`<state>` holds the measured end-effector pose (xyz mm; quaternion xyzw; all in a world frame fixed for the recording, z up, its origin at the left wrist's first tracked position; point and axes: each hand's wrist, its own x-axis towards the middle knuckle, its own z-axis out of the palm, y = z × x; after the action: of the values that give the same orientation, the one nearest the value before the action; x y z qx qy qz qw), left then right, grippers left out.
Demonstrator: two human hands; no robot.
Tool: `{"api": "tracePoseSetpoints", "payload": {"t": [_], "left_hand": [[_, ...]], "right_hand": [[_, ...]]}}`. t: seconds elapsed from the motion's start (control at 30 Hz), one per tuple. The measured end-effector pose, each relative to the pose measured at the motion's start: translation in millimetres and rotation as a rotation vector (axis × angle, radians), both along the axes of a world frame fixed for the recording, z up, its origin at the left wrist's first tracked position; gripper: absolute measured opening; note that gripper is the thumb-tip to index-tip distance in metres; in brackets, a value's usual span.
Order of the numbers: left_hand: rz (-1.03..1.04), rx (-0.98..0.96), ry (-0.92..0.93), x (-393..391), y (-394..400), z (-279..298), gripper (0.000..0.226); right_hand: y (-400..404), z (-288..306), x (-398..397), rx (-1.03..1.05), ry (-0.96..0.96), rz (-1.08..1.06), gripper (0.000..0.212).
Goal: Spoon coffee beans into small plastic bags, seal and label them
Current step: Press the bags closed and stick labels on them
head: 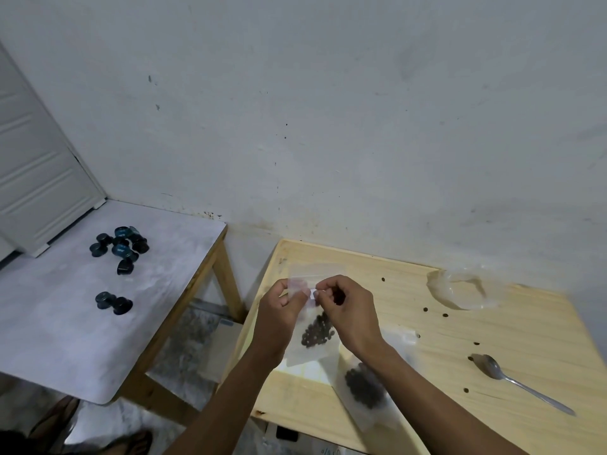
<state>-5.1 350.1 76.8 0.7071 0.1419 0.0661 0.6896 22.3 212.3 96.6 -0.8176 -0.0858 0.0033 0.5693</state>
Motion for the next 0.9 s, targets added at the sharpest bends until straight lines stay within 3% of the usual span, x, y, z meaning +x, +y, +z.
{"api": "tracePoseSetpoints", "payload": {"t": [0.1,0.2,0.27,0.37,0.47,0.57,0.7,0.9], "left_hand": [[-0.022,0.022,-0.037,-2,2,1,0.017],[-0.006,0.086,-0.075,-1,4,1,0.018],[0.013,0.136,-0.095,-1,4,2,0.015],[-0.011,0.171,-0.137,-1,1,7,0.012],[-0.018,0.198,-0.152,-1,0,6,0.014],[0.001,0.193,-0.139,2,0,-2,0.017],[0.029,0.167,-0.093,7,-1,-10,0.022],[0.103,0.1,0.015,24,8,-17,0.026]], "right_hand": [[-2,0,0,0.014,0.0,-0.002,0.014],[-5,0,1,-0.071,-0.031,-0.107,0.047],[-7,3,3,0.012,0.117,-0.13,0.063],[-11,3,6,0.184,0.325,-0.052,0.033],[-13,-3,9,0.197,0.332,-0.029,0.035],[-15,-6,12,0.231,0.362,0.002,0.007],[-19,-10,15,0.184,0.361,0.031,0.015],[-35,-30,16,0.11,0.481,0.154,0.044]]}}
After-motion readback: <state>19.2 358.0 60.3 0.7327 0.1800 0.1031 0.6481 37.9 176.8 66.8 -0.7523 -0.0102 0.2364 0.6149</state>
